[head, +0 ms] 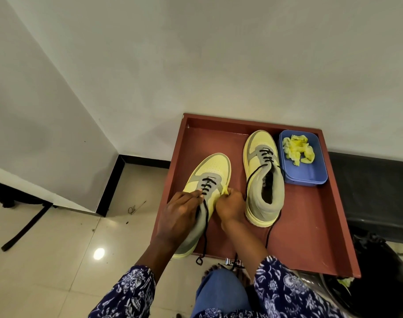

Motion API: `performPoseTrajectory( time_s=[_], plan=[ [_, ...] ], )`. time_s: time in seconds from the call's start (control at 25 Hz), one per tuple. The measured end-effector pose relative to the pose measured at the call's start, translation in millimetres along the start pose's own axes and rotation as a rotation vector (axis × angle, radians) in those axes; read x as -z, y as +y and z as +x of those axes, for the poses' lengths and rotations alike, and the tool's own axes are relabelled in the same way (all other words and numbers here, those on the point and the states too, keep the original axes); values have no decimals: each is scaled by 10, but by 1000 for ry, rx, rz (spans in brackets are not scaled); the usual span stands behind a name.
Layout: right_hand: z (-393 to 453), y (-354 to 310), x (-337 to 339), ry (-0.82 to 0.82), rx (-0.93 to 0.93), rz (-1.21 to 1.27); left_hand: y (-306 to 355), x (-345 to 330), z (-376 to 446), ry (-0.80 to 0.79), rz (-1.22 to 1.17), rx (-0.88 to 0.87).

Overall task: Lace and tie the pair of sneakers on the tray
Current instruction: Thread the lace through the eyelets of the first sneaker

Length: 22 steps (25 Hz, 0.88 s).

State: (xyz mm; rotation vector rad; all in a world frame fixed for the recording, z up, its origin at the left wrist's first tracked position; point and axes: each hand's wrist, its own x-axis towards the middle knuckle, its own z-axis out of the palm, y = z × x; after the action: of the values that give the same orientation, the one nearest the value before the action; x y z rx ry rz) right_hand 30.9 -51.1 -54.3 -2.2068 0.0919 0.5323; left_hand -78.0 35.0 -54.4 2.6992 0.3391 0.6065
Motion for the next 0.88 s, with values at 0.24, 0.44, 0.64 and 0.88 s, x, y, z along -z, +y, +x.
performPoseTrajectory(
  time_s=[0.24,0.44,0.64,0.88],
  plan=[
    [450,-339,-22,-30,63,-67,-24,-6,9,-8,6,-6],
    [758,-634,-6,-181,200,-320,-23,0,1,-2,-5,-11],
    [831,-613,-45,-282,409,-451,-14,22,4,-4,-4,-12],
    [550,-360,-54,-149,252,-374,-24,2,4,-26,0,30]
  ],
)
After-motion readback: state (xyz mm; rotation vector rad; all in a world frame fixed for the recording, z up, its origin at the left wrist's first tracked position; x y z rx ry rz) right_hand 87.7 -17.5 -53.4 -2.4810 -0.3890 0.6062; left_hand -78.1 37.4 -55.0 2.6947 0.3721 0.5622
